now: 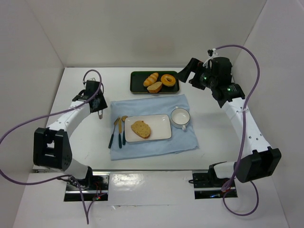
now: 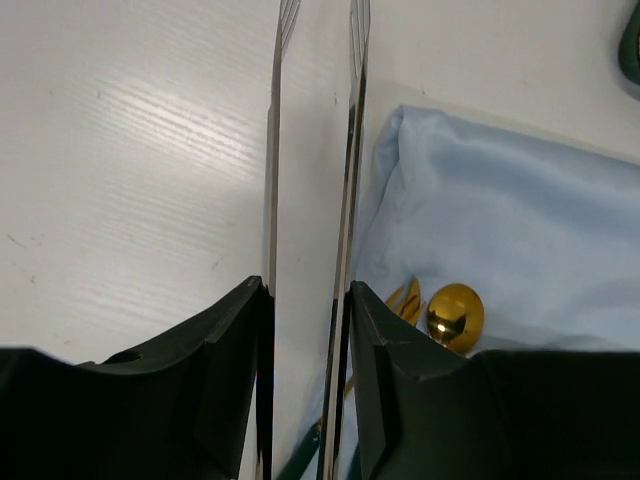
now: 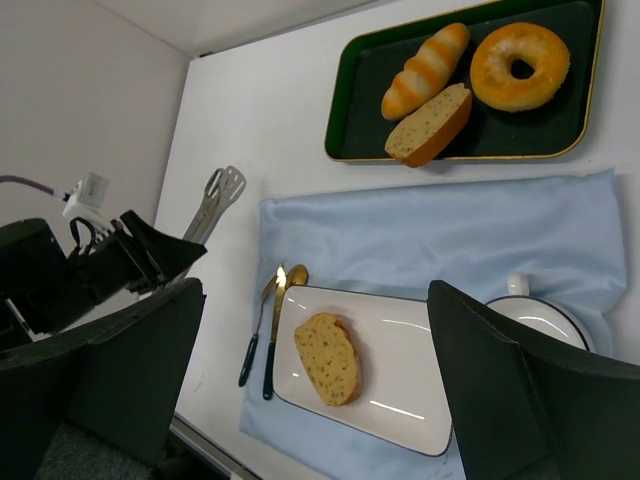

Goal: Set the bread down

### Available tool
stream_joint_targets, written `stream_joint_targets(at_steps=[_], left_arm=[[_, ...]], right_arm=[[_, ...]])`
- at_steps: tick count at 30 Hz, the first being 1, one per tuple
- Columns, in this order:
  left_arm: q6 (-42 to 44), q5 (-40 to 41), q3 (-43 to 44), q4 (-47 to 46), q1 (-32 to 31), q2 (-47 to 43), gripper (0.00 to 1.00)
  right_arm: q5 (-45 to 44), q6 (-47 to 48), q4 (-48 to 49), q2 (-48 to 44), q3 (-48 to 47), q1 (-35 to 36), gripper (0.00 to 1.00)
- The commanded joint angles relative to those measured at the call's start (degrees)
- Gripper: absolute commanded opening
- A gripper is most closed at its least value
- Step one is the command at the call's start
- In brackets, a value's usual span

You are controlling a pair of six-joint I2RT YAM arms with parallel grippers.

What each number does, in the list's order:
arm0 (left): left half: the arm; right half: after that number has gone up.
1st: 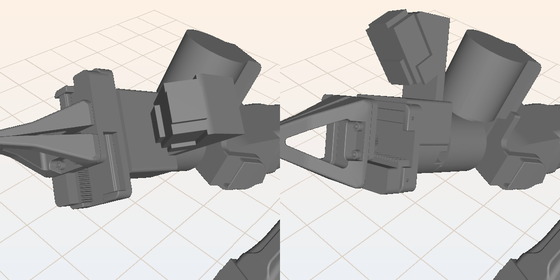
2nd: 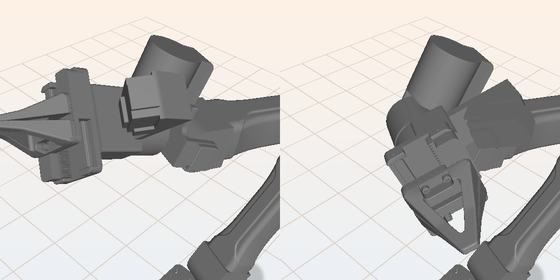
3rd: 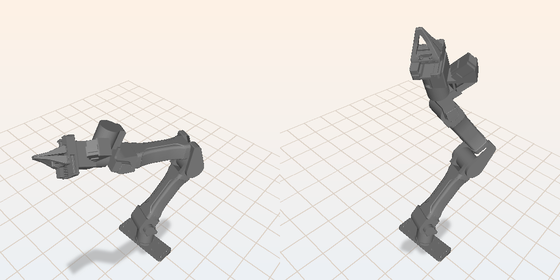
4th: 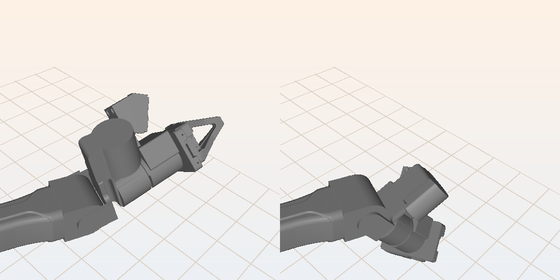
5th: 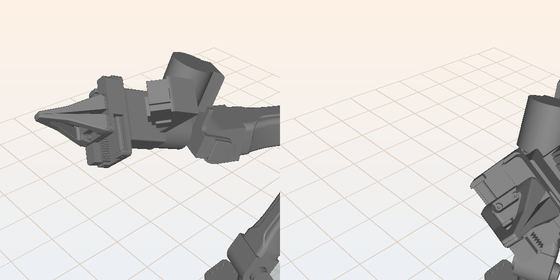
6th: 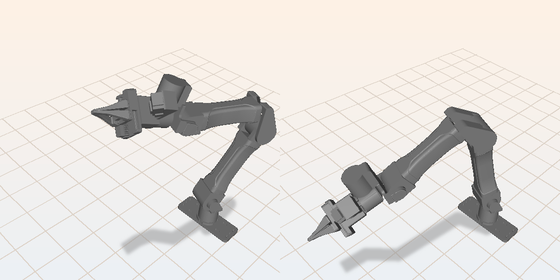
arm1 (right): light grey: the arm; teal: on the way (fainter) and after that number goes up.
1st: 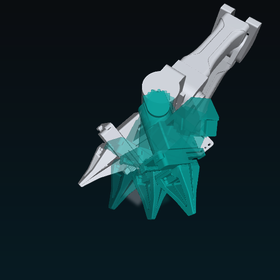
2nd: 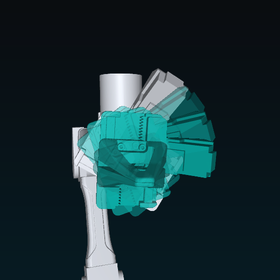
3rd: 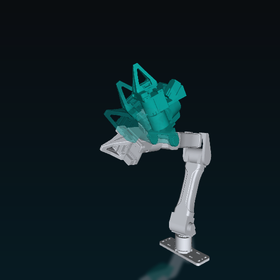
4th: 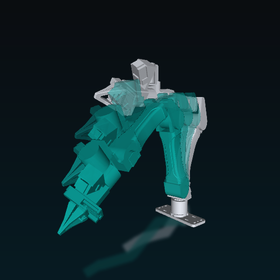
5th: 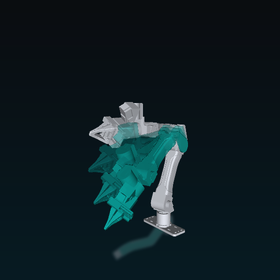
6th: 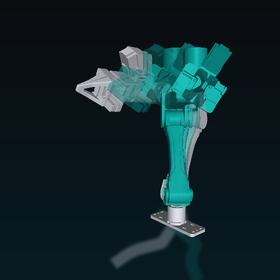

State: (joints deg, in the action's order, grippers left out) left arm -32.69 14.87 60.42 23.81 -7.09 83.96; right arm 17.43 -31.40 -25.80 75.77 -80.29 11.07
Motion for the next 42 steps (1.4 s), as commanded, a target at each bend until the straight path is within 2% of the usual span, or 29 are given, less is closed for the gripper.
stream_joint_targets(at_steps=[1, 14, 29, 33, 35, 40, 42], left_arm=[[4.99, 2.35, 4.17, -2.37, 1.29, 3.13, 0.50], [8.34, 5.52, 6.20, 0.01, 2.43, 14.11, 0.50], [9.48, 1.66, 10.42, 4.04, 6.04, 24.14, 0.50], [10.10, 1.65, 12.53, 7.30, 6.04, 28.27, 0.53], [10.10, 1.65, 11.74, 7.83, 6.04, 28.80, 0.56], [10.63, 0.34, 10.24, 8.35, 6.04, 28.19, 0.79], [10.63, -0.20, 10.24, 9.49, 6.56, 27.66, 0.82]], right_arm=[[0.59, 0.64, 2.34, -2.46, -0.57, -0.35, 1.00], [1.11, 0.64, 2.34, -2.99, -2.23, -2.19, 1.00], [0.59, 0.64, 0.67, -4.14, -2.77, -3.25, 1.00], [1.20, 0.64, 1.19, -5.19, -1.53, -4.39, 1.00], [1.20, 0.64, 1.19, -5.19, -1.53, -4.39, 1.00], [1.20, 0.11, 1.19, -5.72, -1.01, -4.39, 1.00], [1.20, 0.11, 1.72, -5.72, -0.49, -4.39, 1.00]])
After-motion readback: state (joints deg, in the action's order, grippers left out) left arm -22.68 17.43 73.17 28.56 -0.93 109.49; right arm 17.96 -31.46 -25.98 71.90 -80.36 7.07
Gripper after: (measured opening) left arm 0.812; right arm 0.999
